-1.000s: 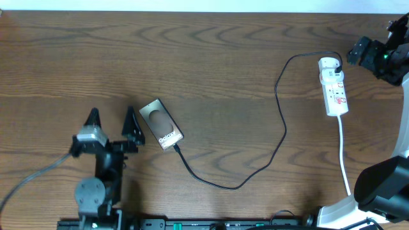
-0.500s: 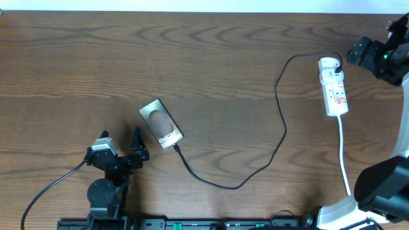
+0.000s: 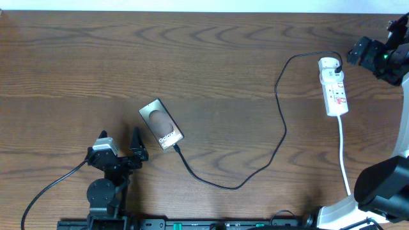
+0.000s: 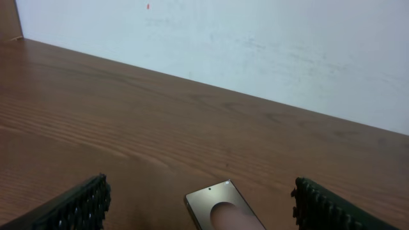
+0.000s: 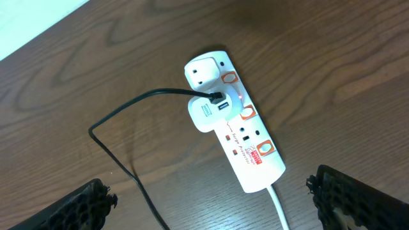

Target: Plug charger to phone and switch on socket

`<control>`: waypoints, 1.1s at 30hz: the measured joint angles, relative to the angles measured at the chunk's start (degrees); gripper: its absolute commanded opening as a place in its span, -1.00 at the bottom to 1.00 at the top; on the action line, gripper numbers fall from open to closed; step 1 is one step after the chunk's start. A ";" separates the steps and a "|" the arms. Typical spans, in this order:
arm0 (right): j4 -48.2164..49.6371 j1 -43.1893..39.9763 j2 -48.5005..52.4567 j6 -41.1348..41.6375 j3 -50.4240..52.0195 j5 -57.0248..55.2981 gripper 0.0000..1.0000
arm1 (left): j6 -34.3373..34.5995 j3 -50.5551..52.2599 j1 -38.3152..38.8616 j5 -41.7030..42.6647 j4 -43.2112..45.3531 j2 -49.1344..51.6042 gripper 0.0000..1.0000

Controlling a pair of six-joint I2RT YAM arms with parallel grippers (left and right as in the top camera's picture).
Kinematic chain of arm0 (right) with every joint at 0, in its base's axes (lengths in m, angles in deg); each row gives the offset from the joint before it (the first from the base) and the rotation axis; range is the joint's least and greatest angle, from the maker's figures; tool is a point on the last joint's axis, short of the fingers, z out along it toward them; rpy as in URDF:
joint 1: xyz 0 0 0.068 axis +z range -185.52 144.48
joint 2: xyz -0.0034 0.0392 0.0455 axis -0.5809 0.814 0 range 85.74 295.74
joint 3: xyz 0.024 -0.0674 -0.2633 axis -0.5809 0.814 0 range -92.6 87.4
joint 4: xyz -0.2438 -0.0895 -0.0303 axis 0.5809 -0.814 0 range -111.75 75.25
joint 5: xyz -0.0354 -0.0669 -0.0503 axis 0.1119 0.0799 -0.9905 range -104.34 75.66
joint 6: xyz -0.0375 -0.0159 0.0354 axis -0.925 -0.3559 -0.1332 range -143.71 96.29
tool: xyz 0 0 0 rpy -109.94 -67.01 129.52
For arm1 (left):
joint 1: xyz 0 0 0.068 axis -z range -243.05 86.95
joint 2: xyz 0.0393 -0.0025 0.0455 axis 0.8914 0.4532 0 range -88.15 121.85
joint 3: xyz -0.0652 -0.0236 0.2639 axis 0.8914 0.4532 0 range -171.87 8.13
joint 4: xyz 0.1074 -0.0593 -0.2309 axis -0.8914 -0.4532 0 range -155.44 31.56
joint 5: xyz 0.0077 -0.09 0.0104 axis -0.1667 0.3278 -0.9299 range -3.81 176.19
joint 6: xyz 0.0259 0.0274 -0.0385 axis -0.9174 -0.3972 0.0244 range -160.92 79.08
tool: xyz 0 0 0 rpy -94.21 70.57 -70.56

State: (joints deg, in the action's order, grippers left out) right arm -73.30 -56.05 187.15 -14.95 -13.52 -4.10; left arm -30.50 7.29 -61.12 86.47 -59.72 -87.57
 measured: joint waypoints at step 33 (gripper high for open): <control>-0.31 0.13 0.00 0.04 0.24 -2.73 0.98 | 0.00 -0.02 0.00 0.00 -0.02 0.02 0.80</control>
State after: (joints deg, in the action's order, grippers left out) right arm -73.60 -55.92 187.15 -14.91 -13.28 -6.83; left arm -30.50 7.27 -61.12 86.47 -59.74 -87.55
